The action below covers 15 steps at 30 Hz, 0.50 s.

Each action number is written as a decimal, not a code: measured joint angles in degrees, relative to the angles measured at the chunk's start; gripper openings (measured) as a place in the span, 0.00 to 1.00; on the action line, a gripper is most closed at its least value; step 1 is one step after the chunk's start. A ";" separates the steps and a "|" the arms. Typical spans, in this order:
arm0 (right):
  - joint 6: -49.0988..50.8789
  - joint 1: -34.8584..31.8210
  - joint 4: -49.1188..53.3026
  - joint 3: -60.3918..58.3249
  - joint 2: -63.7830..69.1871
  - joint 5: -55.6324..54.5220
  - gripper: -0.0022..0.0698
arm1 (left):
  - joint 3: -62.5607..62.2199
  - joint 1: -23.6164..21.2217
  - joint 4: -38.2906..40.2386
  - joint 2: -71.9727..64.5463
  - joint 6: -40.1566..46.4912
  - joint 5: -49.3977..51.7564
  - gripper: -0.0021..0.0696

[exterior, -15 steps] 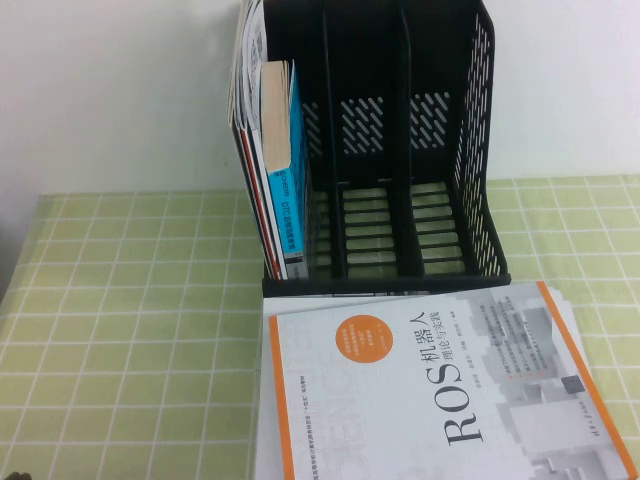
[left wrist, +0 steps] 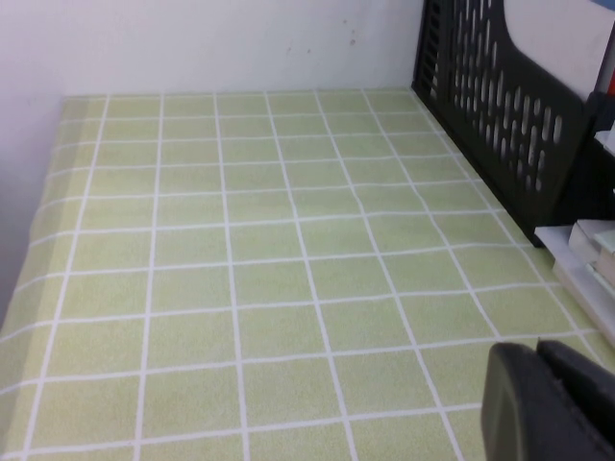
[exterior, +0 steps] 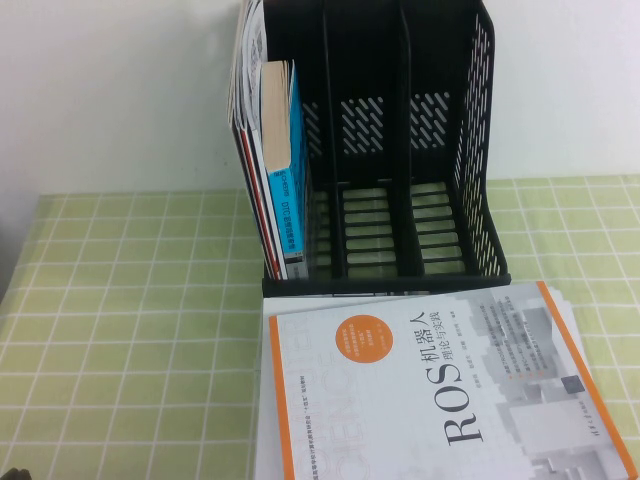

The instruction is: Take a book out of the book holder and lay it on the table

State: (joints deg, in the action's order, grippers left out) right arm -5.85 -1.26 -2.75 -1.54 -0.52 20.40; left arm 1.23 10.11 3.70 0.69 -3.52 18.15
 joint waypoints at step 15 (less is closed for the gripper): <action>0.00 0.00 -2.59 -0.10 0.00 -15.64 0.03 | 0.19 0.00 0.64 0.00 -0.24 -6.00 0.03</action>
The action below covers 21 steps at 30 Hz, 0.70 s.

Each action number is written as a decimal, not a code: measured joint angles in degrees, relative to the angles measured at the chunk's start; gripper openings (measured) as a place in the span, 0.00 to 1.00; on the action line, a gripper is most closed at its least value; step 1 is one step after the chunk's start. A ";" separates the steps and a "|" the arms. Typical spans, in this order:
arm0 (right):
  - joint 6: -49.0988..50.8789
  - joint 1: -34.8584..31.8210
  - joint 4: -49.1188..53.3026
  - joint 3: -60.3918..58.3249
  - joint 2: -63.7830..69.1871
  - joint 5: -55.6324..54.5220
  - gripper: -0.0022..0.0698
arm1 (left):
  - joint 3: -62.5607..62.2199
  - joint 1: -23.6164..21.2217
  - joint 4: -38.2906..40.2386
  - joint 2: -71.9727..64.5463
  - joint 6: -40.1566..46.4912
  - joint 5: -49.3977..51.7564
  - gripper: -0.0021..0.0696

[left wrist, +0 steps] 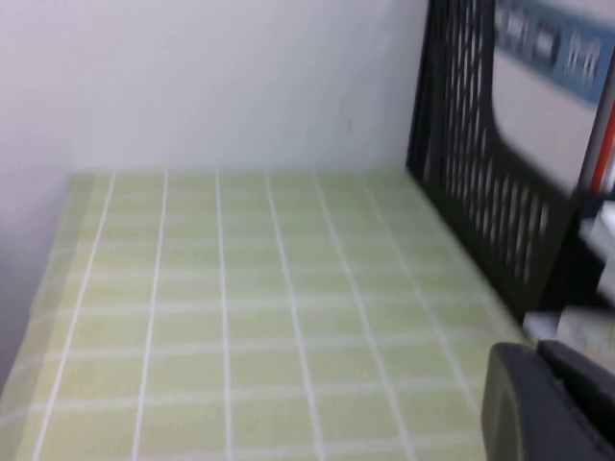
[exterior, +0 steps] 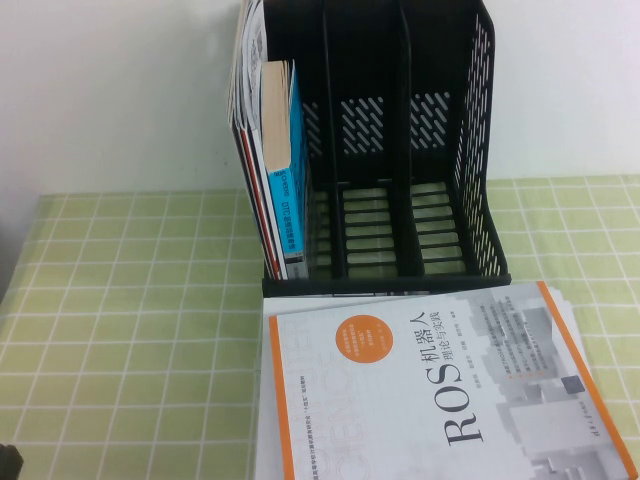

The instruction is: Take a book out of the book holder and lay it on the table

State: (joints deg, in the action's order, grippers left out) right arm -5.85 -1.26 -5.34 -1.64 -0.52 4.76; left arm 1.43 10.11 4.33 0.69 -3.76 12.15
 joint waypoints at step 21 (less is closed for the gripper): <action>12.71 0.00 -3.82 0.11 0.00 -50.31 0.03 | 0.34 0.00 3.39 0.09 -10.48 -63.34 0.03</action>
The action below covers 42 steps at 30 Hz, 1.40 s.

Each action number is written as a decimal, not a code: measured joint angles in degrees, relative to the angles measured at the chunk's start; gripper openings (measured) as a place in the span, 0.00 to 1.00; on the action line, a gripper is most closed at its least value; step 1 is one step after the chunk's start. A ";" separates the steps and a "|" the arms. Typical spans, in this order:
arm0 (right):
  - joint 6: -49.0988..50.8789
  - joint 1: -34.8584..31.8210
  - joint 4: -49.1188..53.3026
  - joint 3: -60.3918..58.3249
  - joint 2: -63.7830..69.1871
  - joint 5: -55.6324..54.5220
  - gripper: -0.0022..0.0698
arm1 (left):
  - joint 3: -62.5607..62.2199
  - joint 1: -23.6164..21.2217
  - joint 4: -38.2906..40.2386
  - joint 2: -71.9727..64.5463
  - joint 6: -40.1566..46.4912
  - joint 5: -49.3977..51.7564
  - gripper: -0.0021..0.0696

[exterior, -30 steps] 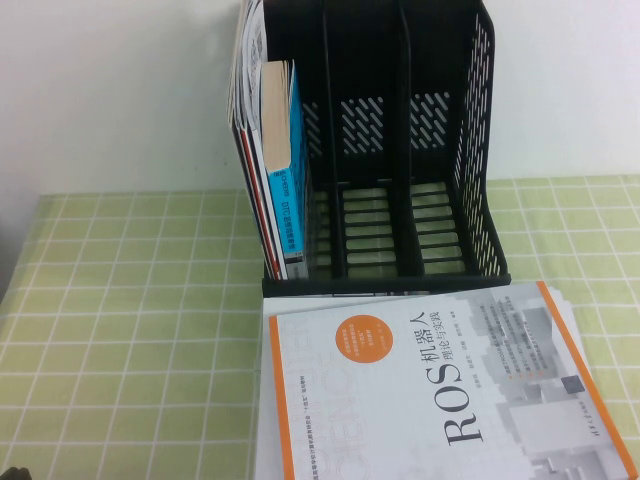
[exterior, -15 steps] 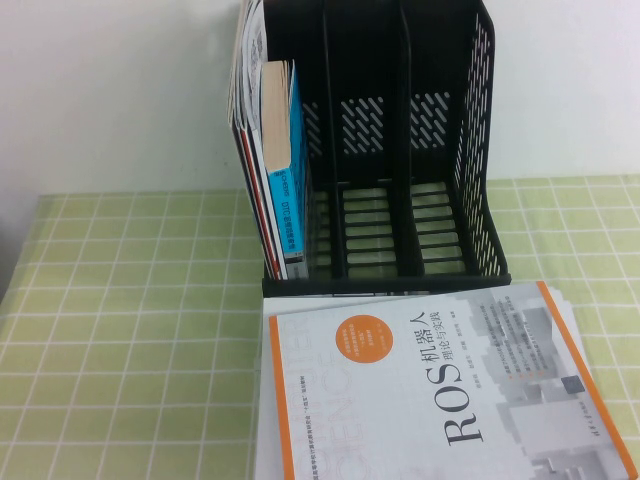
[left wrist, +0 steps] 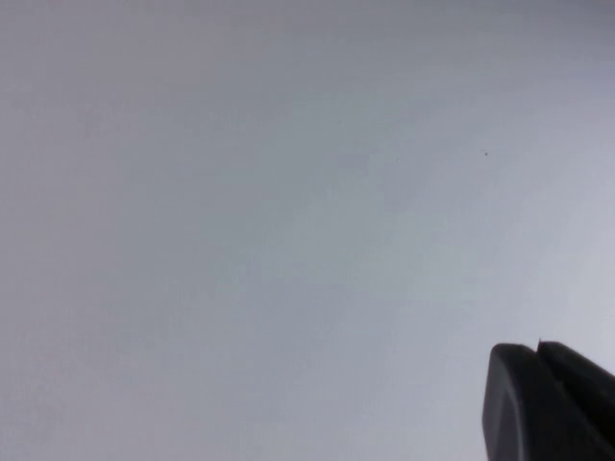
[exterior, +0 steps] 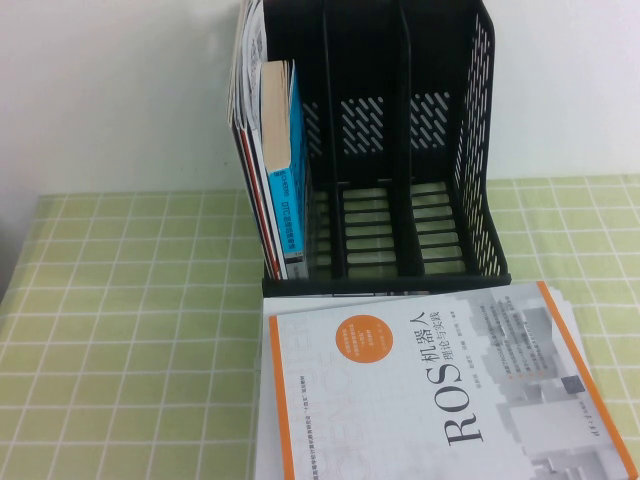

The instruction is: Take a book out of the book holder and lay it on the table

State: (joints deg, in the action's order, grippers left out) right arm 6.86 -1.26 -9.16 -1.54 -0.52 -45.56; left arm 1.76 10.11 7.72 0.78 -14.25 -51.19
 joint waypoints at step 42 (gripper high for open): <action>8.13 2.98 5.36 41.70 35.44 76.58 0.03 | -42.88 13.82 1.13 -49.98 1.94 61.66 0.03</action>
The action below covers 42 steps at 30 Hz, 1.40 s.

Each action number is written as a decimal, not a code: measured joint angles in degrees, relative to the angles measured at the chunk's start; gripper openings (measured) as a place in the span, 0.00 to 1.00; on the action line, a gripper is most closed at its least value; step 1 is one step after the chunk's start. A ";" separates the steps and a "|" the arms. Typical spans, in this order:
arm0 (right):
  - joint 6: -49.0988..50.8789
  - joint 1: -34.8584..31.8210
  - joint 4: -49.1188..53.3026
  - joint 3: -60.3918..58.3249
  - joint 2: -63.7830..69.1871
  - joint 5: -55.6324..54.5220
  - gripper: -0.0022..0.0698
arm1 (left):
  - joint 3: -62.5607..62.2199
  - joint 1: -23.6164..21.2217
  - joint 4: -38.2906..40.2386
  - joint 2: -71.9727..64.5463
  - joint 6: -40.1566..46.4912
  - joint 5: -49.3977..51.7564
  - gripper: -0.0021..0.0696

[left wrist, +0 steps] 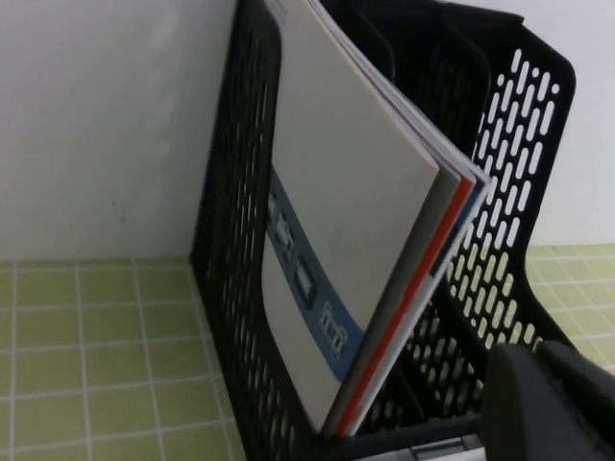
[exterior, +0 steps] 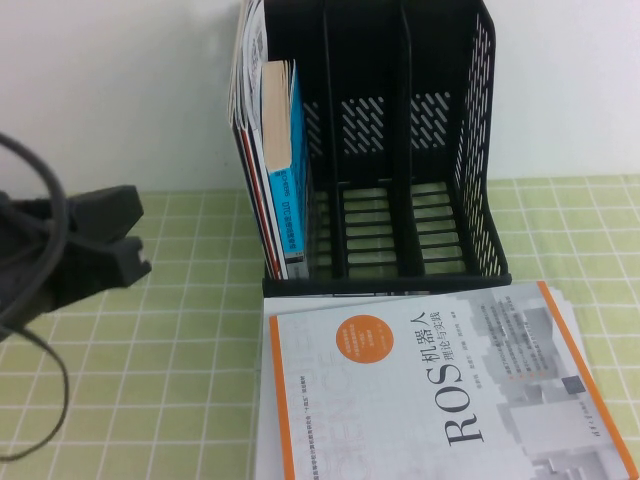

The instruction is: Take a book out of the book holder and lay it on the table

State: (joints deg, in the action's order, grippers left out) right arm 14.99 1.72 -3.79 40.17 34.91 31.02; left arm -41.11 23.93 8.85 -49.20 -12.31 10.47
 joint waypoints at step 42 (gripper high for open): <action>-121.64 26.30 -93.87 24.73 59.40 -6.65 0.52 | -32.56 -4.63 27.42 -32.65 47.98 13.83 0.03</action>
State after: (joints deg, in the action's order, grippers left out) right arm -106.66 28.02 -97.66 64.90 94.31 24.37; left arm -73.67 19.30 36.27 -81.85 35.67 24.30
